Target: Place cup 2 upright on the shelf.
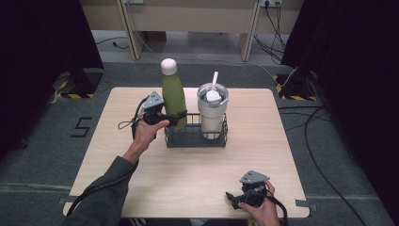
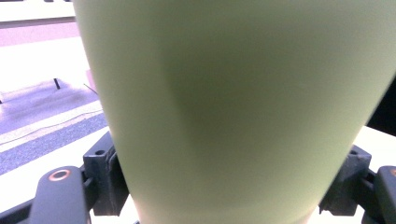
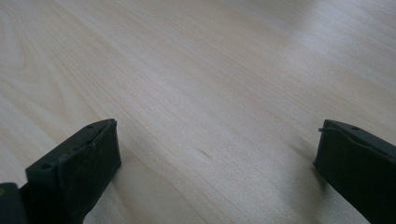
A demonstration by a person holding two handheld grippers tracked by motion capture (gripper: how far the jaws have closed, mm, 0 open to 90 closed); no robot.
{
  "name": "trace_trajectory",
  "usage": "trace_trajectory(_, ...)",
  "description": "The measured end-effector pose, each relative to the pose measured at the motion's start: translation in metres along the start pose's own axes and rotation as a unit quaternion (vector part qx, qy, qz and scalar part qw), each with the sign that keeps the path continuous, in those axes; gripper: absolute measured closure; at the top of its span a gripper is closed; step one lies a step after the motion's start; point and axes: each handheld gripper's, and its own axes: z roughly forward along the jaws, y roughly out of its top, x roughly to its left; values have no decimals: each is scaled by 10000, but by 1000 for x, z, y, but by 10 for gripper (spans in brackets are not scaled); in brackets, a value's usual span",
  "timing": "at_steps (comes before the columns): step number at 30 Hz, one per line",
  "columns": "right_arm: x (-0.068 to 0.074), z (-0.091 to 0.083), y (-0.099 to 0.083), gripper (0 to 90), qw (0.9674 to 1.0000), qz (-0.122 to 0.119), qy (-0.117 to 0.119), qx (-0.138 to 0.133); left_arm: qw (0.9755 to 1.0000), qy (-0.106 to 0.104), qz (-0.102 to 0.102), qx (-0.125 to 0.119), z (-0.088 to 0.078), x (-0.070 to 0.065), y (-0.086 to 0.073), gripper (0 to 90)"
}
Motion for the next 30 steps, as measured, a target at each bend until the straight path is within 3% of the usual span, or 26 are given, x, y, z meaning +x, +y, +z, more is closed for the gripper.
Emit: trace_trajectory(30, 0, 0, 0, 5, 10000, 1, 3, 1, 9997, 69, 71, 229, 19, -1, -27, 207)
